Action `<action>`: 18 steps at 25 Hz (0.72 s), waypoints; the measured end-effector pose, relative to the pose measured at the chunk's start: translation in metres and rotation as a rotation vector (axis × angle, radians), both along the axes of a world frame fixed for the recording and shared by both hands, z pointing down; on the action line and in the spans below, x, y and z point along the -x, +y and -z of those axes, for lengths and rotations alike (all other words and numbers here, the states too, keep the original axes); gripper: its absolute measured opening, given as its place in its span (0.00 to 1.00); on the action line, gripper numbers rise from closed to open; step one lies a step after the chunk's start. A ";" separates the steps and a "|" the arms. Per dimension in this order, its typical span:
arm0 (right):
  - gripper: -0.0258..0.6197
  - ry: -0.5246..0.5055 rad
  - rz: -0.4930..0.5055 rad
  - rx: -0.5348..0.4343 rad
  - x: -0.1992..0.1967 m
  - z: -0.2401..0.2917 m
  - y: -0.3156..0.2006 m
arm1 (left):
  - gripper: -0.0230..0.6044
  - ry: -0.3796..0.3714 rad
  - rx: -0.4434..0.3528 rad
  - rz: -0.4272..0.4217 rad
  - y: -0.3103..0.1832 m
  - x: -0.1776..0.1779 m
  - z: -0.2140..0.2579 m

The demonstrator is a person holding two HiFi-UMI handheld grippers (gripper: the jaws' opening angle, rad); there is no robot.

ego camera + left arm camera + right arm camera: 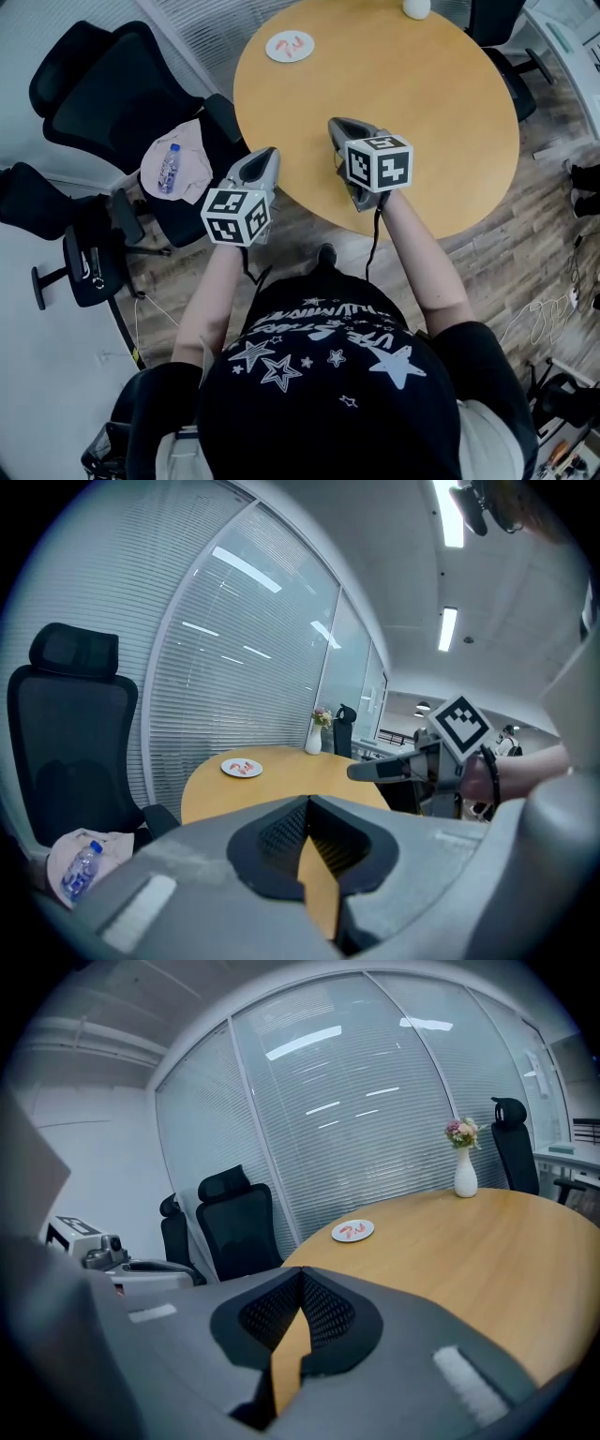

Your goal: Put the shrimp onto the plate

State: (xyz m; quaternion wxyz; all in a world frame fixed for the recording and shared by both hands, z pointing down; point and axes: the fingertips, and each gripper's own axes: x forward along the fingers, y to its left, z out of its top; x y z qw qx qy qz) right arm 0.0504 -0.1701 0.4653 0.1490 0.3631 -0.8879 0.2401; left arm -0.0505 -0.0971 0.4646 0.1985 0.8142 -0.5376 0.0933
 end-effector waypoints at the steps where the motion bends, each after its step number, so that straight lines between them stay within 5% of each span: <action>1: 0.04 -0.002 -0.002 0.002 0.003 0.000 0.005 | 0.04 0.002 0.004 -0.003 0.003 0.002 -0.001; 18: 0.04 0.026 -0.077 -0.005 0.003 0.009 0.094 | 0.04 0.029 -0.003 -0.084 0.074 0.011 0.004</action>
